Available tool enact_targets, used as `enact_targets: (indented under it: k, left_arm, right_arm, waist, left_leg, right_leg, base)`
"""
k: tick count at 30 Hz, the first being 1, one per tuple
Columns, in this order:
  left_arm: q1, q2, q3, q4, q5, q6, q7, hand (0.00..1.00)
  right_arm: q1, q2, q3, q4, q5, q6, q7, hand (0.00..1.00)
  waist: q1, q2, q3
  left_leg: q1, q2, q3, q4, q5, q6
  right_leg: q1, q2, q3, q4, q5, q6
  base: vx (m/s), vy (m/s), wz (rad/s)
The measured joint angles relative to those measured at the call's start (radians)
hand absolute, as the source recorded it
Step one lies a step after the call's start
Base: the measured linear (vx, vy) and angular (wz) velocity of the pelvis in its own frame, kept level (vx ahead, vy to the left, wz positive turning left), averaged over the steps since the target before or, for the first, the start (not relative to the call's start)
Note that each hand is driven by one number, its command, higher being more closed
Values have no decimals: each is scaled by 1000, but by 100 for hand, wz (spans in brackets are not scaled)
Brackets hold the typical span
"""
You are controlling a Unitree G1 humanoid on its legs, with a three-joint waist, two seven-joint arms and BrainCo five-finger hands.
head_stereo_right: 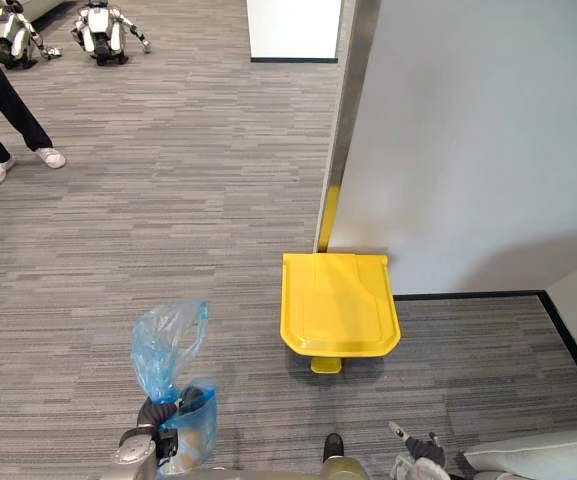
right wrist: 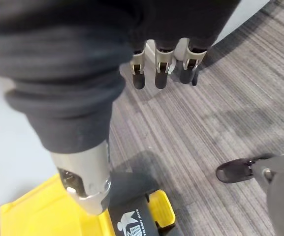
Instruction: Gather rubbish on tea table into small bin, then transfer packed bag to large trash can.
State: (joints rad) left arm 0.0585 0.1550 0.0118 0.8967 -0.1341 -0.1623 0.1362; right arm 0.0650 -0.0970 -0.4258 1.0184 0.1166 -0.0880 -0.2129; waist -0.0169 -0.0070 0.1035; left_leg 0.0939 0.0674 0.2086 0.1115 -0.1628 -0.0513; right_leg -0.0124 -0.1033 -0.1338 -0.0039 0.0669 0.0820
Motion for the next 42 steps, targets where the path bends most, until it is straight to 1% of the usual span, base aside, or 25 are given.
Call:
enact_targets:
  k: [6, 7, 10, 14, 20, 25, 28, 30, 32, 34, 35, 36, 37, 38, 39, 40, 41, 42]
  left_arm:
    - [0, 3, 3, 20, 12, -1, 0, 100]
    - [2, 3, 5, 21, 12, -1, 0, 100]
    - [2, 5, 30, 22, 20, -1, 0, 100]
    - [4, 7, 39, 28, 21, -1, 0, 100]
    - [15, 6, 39, 28, 22, -1, 0, 100]
    - [14, 6, 39, 28, 23, -1, -1, 100]
    - [16, 7, 39, 28, 23, 0, -1, 100]
    - [16, 7, 39, 27, 23, -1, -2, 100]
    - [12, 7, 40, 24, 23, -1, -2, 100]
    - [4, 7, 40, 17, 23, -1, -3, 100]
    - [2, 6, 40, 17, 23, -1, -3, 100]
    - [-12, 5, 41, 17, 22, -1, -2, 100]
    - [-32, 6, 39, 17, 21, -1, -1, 100]
    - [-44, 6, 39, 17, 21, -1, -1, 100]
    - [-57, 7, 39, 16, 20, -1, 1, 100]
    - [-72, 16, 37, 16, 19, -1, 1, 100]
    - [-80, 18, 35, 16, 19, -1, 1, 100]
    - [-91, 15, 34, 12, 19, -1, 1, 100]
  right_arm:
    - [-3, -9, 3, 20, 0, -2, 0, 0]
    - [-3, -9, 4, 20, 0, -2, 0, 0]
    - [-2, -10, 12, 20, 0, -2, 0, 0]
    - [2, -13, 13, 20, 0, -2, 0, 0]
    - [14, -35, 19, 20, -1, -2, 0, 0]
    - [10, -38, 23, 20, -4, -2, 0, 0]
    - [0, -39, 43, 20, -8, -2, 0, 0]
    - [-11, -39, 45, 20, -9, -2, 0, 0]
    - [-23, -40, 45, 20, -10, -2, 0, 0]
    - [-47, -41, 45, 18, -9, -2, 0, 0]
    - [-50, -42, 45, 17, -9, -2, 0, 0]
    - [-57, -44, 45, 18, -9, -2, -1, 0]
    - [-59, -37, 44, 8, -9, -2, 0, 0]
    - [-54, -31, 43, 5, -9, -1, 0, 0]
    - [-54, -24, 43, 1, -9, 2, 0, 0]
    - [-53, -6, 44, -28, -9, 7, -1, 0]
    - [-53, -1, 45, -39, -9, 8, -1, 0]
    - [-51, 7, 45, -59, -9, 9, -3, 0]
  waist:
    - [0, -2, 0]
    - [1, -2, 0]
    - [1, -3, 0]
    - [2, -7, 3]
    - [1, -10, 5]
    - [2, -10, 5]
    - [3, -11, 5]
    - [4, -8, 6]
    - [4, -3, 7]
    - [5, 2, 22]
    - [3, 7, 27]
    - [1, 18, 54]
    - [-1, 33, 82]
    - [-3, 30, 92]
    - [3, 25, 106]
    - [1, 10, 127]
    - [-7, 5, 138]
    - [-11, 0, 158]
  left_leg:
    - [28, -4, 8, -5, -7, 11]
    - [31, -4, 14, -5, -8, 11]
    - [35, -4, 21, -6, -8, 11]
    - [41, 1, 43, -7, -11, 10]
    - [40, 4, 58, -8, -15, 3]
    - [41, 5, 80, -8, -20, -1]
    - [40, 11, 101, 4, -32, 3]
    - [26, 26, 117, 50, -67, 3]
    - [7, 37, 127, 93, -92, 7]
    - [-9, 43, 120, 155, -130, 19]
    - [-4, 45, 114, 164, -147, 25]
    - [17, 59, 107, 186, -174, 38]
    - [38, 58, 100, 208, -196, 62]
    - [43, 57, 96, 229, -211, 67]
    - [45, 57, 96, 268, -235, 71]
    - [38, 58, 96, 338, -267, 73]
    - [34, 57, 91, 369, -283, 71]
    - [38, 61, 81, 424, -321, 63]
  right_leg:
    - [24, -1, 14, -11, 1, -1]
    - [24, 0, 22, -17, 6, -8]
    - [24, 2, 31, -21, 14, -10]
    - [24, 11, 55, -28, 28, 1]
    - [21, 17, 80, -43, 41, -8]
    - [13, 23, 104, -53, 47, -6]
    - [5, 31, 124, -52, 50, -1]
    - [0, 42, 139, -48, 49, 0]
    - [-32, 49, 150, -3, 28, 2]
    - [-106, 51, 170, 165, -47, 1]
    - [-116, 48, 168, 210, -61, 7]
    - [-153, 44, 163, 344, -77, 30]
    - [-255, 43, 143, 527, -137, 42]
    - [-285, 36, 131, 556, -173, 30]
    - [-332, 28, 118, 556, -192, 26]
    - [-402, 13, 83, 493, -186, 37]
    - [-416, 5, 54, 450, -181, 40]
    - [-436, -6, 6, 396, -178, 40]
  base:
    - [16, 9, -7]
    - [-44, 0, -17]
    - [-77, -16, -12]
    - [-128, -42, -20]
    - [-91, -43, -11]
    - [-9, -18, -14]
    - [38, -9, -21]
    - [48, 2, -25]
    - [51, 16, -25]
    - [57, 48, -23]
    - [6, 69, -9]
    - [-27, 72, 7]
    - [-12, 64, 13]
    - [0, 39, 11]
    - [18, 18, 22]
    - [33, -8, 28]
    - [53, -45, 47]
    - [137, -95, 63]
